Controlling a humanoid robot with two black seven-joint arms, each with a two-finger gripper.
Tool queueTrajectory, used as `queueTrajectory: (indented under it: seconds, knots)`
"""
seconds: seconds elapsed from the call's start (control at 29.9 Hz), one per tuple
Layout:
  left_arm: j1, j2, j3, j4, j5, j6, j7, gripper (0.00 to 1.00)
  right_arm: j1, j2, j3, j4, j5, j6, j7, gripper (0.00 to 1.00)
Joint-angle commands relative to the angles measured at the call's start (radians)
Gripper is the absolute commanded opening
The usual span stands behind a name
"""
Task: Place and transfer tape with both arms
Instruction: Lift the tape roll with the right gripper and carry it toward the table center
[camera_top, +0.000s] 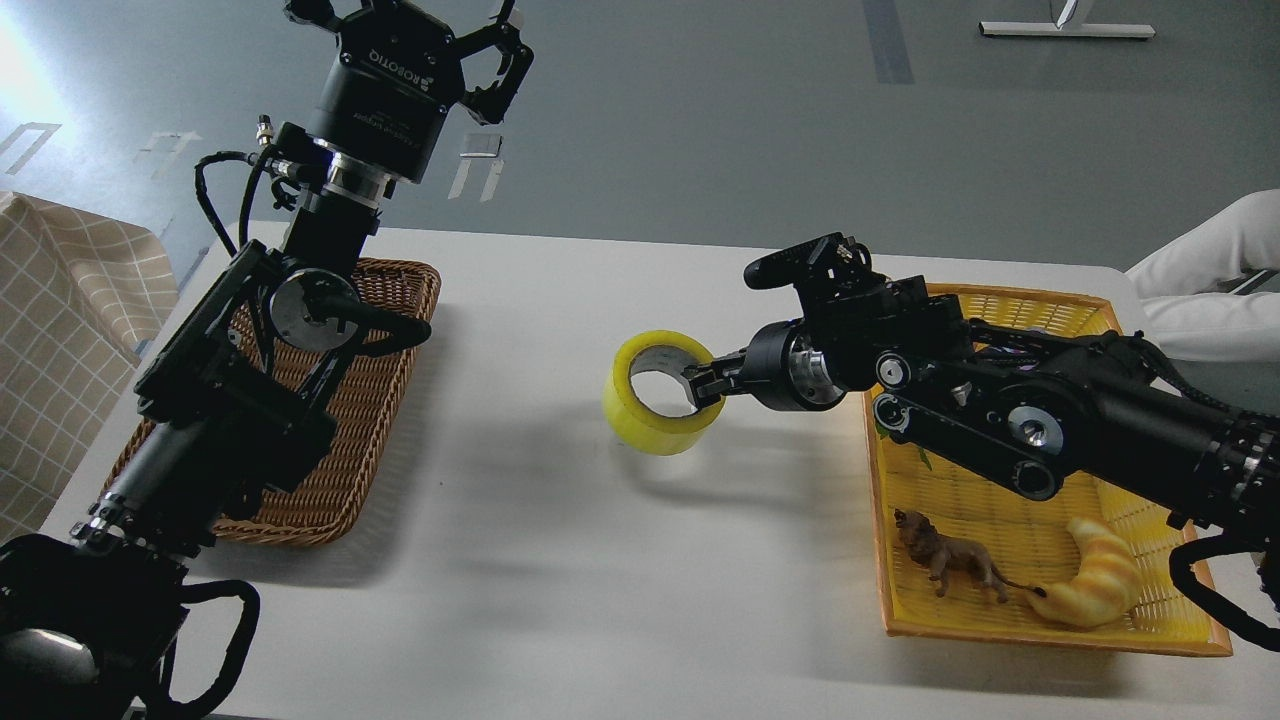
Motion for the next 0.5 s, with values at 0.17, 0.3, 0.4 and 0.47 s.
queueTrajectory:
  seconds: [0.17,0.3,0.4,0.47]
  knots:
    - [-0.002,0.0,0.0,0.0,0.0,0.0,0.0,0.98,0.026,0.059,-0.068,-0.071,-0.009,0.0,-0.002,0.0]
    - [0.0,-0.001,-0.002,0.0,0.0,0.0,0.0,0.98,0.029,0.079,-0.069,-0.083,-0.024,0.0,-0.005,0.0]
    - [0.0,-0.005,-0.002,0.0,0.0,0.0,0.0,0.98,0.027,0.098,-0.069,-0.114,-0.044,0.0,-0.003,0.0]
    - [0.0,-0.006,-0.002,0.0,0.0,0.0,0.0,0.98,0.027,0.119,-0.069,-0.143,-0.045,0.0,-0.003,0.01]
